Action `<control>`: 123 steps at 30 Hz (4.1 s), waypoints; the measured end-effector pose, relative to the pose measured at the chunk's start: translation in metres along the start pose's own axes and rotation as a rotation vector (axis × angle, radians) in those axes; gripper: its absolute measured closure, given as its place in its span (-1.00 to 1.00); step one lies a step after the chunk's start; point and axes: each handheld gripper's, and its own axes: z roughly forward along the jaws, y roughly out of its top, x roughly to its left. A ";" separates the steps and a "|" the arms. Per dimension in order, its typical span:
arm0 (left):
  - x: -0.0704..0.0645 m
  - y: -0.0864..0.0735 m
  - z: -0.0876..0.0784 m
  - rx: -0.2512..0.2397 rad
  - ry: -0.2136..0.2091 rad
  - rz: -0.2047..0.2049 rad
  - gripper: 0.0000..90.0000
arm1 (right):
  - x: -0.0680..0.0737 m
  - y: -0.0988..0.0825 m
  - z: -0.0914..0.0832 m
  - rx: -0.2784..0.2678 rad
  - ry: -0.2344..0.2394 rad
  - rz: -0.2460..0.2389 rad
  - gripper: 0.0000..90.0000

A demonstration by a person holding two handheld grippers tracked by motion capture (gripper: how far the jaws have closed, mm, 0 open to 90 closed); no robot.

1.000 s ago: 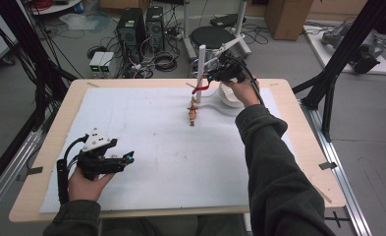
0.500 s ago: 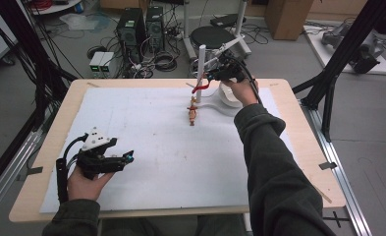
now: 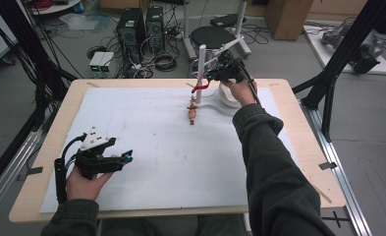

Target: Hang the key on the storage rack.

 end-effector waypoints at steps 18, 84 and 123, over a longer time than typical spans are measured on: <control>0.000 0.001 0.000 0.004 0.002 0.002 -0.39 | -0.003 -0.003 0.003 -0.004 -0.004 0.019 0.65; 0.021 0.007 0.010 0.002 -0.033 -0.022 -0.39 | 0.065 -0.091 -0.059 -0.177 0.014 0.191 -0.33; 0.020 -0.001 0.010 0.004 -0.014 -0.030 -0.39 | 0.096 -0.153 -0.073 -0.201 0.008 0.218 -0.60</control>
